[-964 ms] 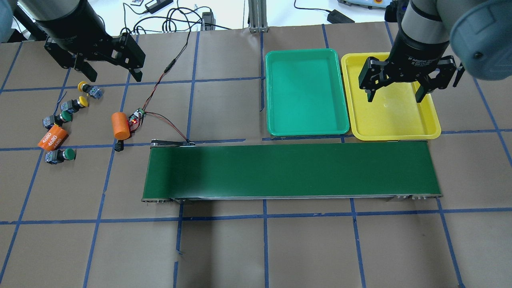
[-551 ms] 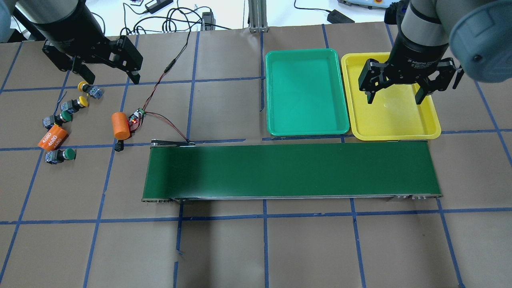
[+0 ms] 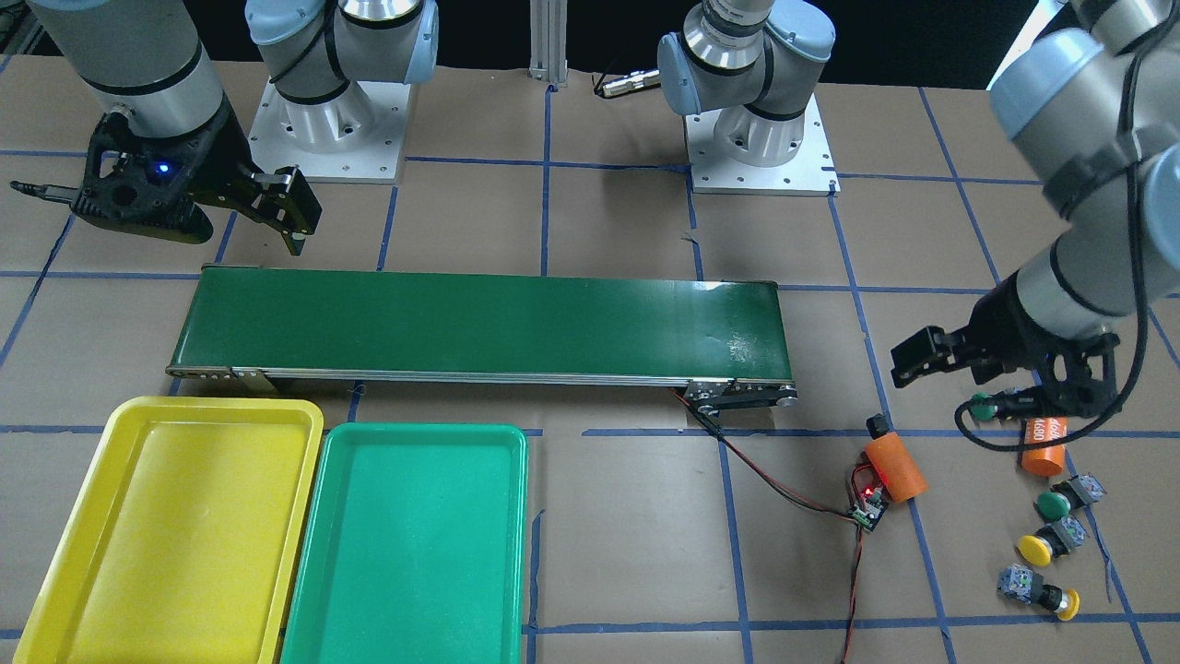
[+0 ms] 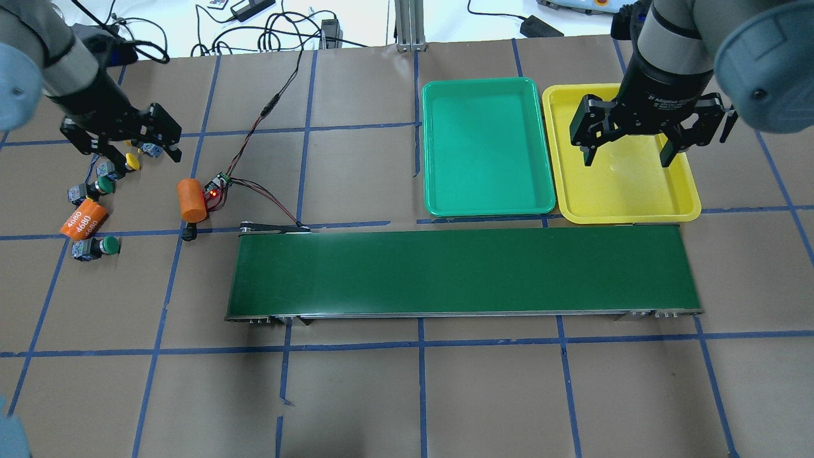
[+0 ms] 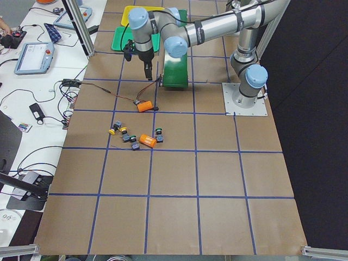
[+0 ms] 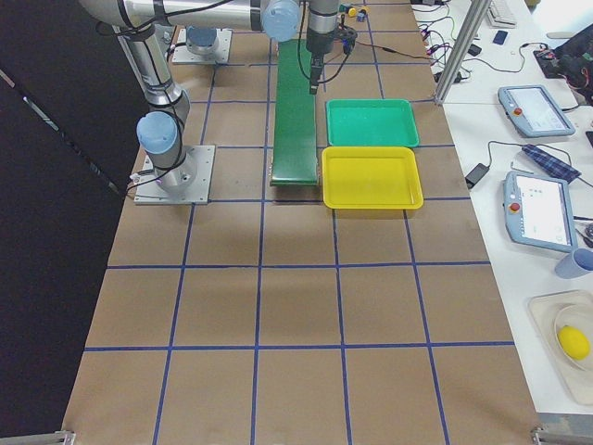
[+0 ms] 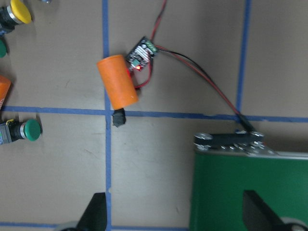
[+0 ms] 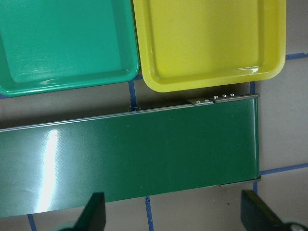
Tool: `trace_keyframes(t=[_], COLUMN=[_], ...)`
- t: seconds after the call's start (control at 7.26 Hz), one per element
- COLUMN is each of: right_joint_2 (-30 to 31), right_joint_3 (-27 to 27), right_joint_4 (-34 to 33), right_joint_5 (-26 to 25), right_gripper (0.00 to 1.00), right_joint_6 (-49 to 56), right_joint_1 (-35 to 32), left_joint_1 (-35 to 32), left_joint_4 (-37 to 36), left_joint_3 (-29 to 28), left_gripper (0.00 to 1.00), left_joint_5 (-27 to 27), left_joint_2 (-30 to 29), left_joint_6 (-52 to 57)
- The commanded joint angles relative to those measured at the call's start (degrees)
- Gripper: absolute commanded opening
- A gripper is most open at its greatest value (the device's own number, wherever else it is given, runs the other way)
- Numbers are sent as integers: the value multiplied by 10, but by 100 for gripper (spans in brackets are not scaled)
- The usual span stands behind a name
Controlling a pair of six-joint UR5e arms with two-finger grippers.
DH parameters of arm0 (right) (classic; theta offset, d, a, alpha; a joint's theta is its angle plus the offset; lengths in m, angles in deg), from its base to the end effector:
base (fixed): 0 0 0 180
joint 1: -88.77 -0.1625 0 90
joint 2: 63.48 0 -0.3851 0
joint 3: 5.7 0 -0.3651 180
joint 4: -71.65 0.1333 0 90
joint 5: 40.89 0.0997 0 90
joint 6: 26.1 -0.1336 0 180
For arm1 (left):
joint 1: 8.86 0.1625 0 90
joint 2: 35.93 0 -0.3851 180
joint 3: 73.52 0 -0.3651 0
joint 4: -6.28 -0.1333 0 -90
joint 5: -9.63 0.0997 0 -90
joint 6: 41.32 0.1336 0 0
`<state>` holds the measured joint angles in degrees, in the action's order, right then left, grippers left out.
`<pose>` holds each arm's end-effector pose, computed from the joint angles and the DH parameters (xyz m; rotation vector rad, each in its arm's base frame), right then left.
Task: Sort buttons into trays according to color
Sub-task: 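Reach the left gripper down toward the plain orange cylinder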
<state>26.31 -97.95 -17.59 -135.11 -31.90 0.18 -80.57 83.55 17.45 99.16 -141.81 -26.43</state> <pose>0.1122 -0.4611 0.3933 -0.1895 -3.0589 -0.0818 0.0433 -0.5593 0.2867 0.0928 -3.1101 -0.1036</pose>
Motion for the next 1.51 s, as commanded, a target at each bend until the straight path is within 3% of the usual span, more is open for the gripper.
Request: trace_keyframes(t=[0.0, 0.55, 0.69, 1.1, 1.38], right_joint_2=[10, 22, 22, 21, 21], right_joint_3=[-10, -20, -21, -21, -21], right_joint_4=[1, -7, -6, -7, -7], right_joint_5=[11, 13, 13, 13, 13], right_gripper=[100, 100, 100, 100, 100], right_joint_6=[1, 10, 10, 10, 10], right_joint_1=[-2, -3, -3, -3, -3], left_joint_1=[4, 10, 10, 12, 10], left_joint_4=[-139, -168, -208, -248, -213], left_joint_3=[38, 76, 79, 87, 87], left_gripper=[100, 100, 85, 83, 0], left_joint_5=[1, 10, 11, 10, 13], left_joint_2=[-73, -108, -119, -145, -128], left_joint_6=[6, 1, 1, 2, -6])
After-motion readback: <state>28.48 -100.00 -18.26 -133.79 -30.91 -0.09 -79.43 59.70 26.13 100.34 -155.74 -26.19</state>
